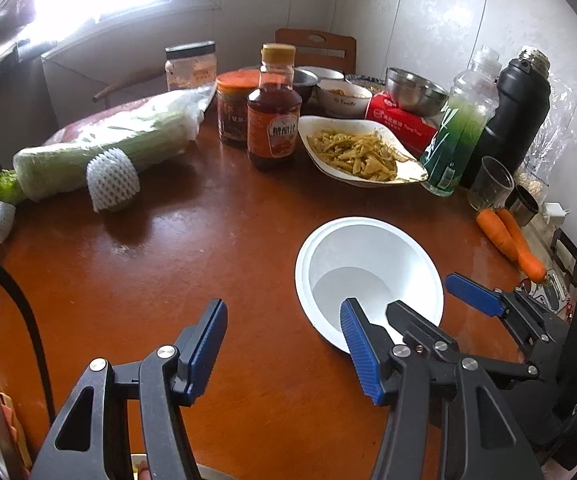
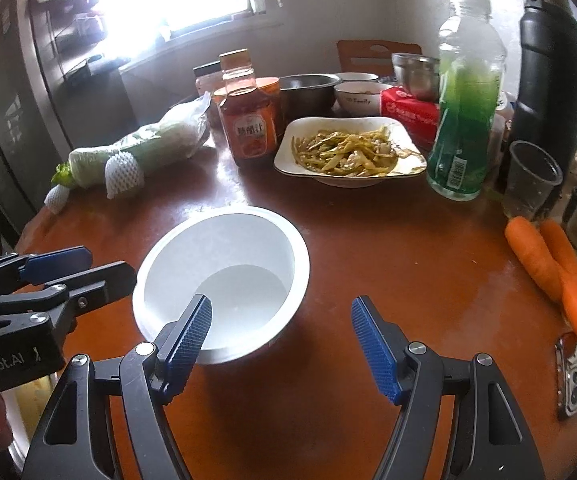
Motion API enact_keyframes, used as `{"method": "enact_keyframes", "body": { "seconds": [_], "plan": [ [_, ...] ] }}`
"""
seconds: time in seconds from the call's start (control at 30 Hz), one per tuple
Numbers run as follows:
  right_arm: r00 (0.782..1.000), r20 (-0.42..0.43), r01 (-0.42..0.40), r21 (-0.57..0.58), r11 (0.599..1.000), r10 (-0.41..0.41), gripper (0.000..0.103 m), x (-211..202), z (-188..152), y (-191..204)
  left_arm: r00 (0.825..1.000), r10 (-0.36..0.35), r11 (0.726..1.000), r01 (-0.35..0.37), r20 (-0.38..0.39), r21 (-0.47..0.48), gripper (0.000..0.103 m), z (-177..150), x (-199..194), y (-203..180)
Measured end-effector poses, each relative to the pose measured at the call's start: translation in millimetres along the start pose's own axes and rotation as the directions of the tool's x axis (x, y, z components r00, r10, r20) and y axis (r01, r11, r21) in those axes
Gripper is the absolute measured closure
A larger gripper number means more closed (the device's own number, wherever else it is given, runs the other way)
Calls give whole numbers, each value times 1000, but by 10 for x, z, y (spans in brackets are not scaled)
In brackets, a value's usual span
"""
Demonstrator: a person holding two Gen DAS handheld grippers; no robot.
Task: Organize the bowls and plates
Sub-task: 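Move both open tools to the white paper noodle cup, then grip the white noodle cup rim between both tools and lift it, then carry the noodle cup over the stack and lower it into the yellow bowl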
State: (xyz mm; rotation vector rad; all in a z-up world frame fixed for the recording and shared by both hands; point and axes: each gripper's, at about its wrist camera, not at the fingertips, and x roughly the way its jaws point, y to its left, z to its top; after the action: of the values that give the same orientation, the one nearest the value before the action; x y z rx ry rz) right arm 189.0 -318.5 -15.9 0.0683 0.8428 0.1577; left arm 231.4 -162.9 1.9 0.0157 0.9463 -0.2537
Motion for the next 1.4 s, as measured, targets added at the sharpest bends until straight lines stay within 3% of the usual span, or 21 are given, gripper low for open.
{"method": "enact_keyframes", "body": {
  "seconds": [0.3, 0.53, 0.9, 1.4],
  "plan": [
    [998, -7, -56, -38, 998, 55, 43, 68, 16, 98, 997, -51, 999, 51, -53, -8, 49, 3, 171, -23],
    [996, -17, -85, -50, 995, 85, 53, 46, -24, 154, 990, -116, 993, 115, -79, -14, 71, -37, 201, -46],
    [994, 15, -107, -72, 992, 108, 54, -206, -30, 357, 995, -100, 995, 100, -6, -11, 73, -94, -176, 63],
    [987, 104, -104, -151, 983, 121, 54, -784, -102, 918, 990, -94, 995, 98, 107, -31, 73, -353, -895, 350]
  ]
}}
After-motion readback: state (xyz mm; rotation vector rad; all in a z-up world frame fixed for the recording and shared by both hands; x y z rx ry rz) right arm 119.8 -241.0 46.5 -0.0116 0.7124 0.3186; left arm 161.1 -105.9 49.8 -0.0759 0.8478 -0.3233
